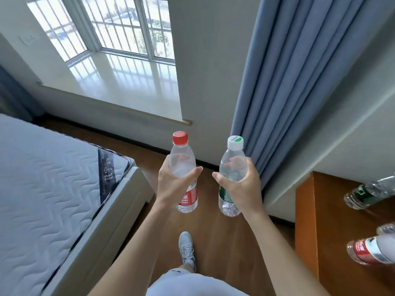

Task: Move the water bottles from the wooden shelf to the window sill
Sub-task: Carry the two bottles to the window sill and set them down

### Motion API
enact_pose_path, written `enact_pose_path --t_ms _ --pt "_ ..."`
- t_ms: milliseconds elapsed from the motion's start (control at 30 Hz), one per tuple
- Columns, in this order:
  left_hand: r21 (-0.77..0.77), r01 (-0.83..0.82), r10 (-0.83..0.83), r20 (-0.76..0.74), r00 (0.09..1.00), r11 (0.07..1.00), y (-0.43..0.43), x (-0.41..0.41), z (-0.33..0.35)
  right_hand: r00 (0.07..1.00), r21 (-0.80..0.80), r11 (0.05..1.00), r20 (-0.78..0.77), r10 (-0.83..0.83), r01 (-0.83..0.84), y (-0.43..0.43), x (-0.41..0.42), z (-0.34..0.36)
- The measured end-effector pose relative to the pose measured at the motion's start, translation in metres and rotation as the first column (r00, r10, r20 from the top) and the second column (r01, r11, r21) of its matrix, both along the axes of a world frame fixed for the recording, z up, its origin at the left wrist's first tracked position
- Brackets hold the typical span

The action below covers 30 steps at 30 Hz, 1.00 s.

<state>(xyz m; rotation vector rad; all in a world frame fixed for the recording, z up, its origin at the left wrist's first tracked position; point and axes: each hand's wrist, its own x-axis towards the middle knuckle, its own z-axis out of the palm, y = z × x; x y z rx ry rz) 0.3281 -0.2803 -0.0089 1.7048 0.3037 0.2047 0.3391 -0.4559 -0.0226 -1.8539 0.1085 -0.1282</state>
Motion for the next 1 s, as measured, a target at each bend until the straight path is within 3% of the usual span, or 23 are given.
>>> enact_pose_path --t_ms 233,433,667,1000 --pt "-0.043 -0.066 0.067 0.020 0.998 0.997 0.079 0.100 -0.006 0.999 -0.038 0.999 0.017 0.033 -0.032 0.077 0.107 -0.001" --pt "0.014 -0.105 0.105 0.034 0.994 0.994 0.146 0.171 -0.006 0.996 -0.086 0.993 0.005 0.086 -0.085 0.139 0.188 -0.004" --pt "0.032 -0.254 0.253 0.033 0.967 0.967 0.206 0.227 -0.017 0.973 -0.139 0.963 -0.040 0.229 -0.232 0.201 0.256 -0.015" --pt "0.104 -0.461 0.462 0.013 0.887 0.881 0.279 0.326 -0.032 0.890 -0.070 0.887 -0.066 0.452 -0.456 0.295 0.399 -0.029"
